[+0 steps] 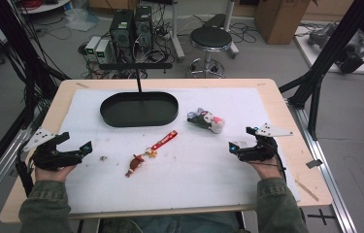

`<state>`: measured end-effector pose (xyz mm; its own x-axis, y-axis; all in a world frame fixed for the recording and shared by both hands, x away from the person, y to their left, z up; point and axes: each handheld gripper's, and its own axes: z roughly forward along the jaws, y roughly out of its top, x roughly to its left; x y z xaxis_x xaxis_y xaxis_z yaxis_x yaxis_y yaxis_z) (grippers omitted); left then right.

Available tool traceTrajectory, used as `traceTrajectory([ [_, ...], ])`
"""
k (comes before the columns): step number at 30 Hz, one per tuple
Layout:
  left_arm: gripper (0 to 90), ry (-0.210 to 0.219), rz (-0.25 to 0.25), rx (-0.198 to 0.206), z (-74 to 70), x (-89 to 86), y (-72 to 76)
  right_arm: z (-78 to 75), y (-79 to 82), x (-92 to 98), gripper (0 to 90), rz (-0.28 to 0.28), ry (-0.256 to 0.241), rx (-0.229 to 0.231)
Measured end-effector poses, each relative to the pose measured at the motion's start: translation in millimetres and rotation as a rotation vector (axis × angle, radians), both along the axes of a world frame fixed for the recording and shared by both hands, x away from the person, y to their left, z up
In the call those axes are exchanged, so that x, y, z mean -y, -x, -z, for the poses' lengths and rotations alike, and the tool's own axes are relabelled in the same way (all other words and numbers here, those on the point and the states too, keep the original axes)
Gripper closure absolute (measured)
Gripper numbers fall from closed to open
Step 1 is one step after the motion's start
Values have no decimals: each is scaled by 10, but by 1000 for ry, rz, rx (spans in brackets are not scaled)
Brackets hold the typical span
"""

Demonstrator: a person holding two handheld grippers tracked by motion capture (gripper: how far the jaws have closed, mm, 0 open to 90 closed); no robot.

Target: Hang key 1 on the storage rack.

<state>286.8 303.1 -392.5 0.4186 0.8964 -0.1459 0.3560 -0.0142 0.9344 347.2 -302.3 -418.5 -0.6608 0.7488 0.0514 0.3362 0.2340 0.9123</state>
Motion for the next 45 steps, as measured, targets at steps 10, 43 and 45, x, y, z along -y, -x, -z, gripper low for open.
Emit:
traceTrajectory([
  [10, 17, -91, 69, -38, -147, 214, -154, -2, -5, 18, 5, 1, 10, 4],
  [43, 32, -280, 338, -183, -264, 1400, -821, -18, 21, 52, 5, 16, 16, 16],
  [45, 32, -303, 357, -193, -258, 1464, -856, -15, 14, 58, 5, 15, 18, 25],
])
